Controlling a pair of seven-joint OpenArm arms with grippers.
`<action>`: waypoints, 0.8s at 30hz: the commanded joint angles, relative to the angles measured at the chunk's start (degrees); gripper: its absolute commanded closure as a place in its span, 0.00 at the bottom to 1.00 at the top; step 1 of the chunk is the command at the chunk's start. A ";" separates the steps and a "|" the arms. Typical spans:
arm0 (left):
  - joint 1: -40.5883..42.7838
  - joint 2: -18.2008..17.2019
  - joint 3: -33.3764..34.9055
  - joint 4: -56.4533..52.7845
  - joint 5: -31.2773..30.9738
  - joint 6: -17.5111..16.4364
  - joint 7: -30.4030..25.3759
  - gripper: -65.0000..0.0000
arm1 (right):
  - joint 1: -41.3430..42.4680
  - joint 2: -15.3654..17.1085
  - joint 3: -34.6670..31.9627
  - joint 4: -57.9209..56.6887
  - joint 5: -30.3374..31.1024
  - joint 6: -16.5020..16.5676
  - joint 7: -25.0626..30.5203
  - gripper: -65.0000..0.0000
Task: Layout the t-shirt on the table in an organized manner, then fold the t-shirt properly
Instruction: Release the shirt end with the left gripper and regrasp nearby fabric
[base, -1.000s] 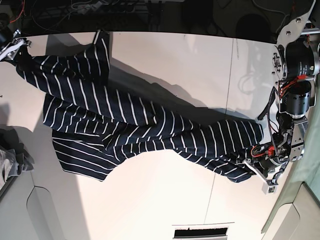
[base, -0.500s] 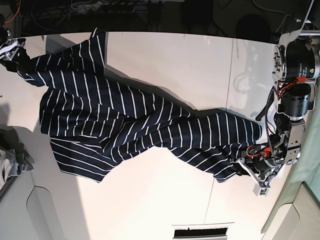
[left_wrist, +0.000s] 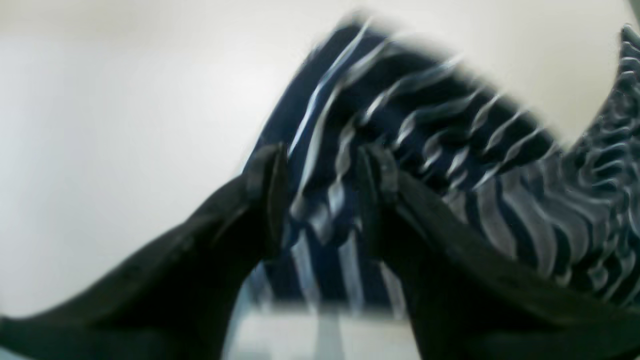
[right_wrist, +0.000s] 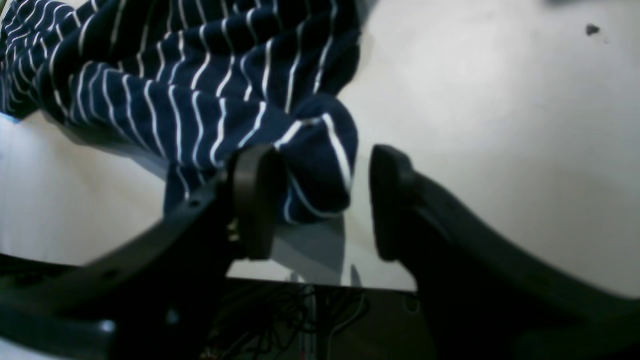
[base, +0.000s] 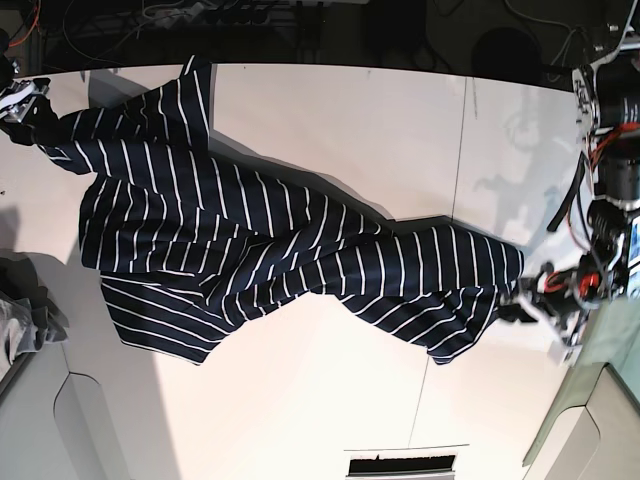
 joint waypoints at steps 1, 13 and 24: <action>-0.13 -1.18 -1.62 1.07 -0.94 -0.35 -0.76 0.60 | 0.00 0.96 0.44 0.90 1.07 -0.02 1.18 0.54; 9.64 -0.48 -9.62 1.09 -1.64 -3.80 -1.14 0.60 | 0.09 0.96 0.42 0.83 -0.44 -0.17 2.40 0.54; 10.45 4.76 -8.46 1.09 -1.64 -7.92 -0.92 0.67 | 1.11 0.94 0.39 -0.94 -1.64 -0.22 2.45 0.54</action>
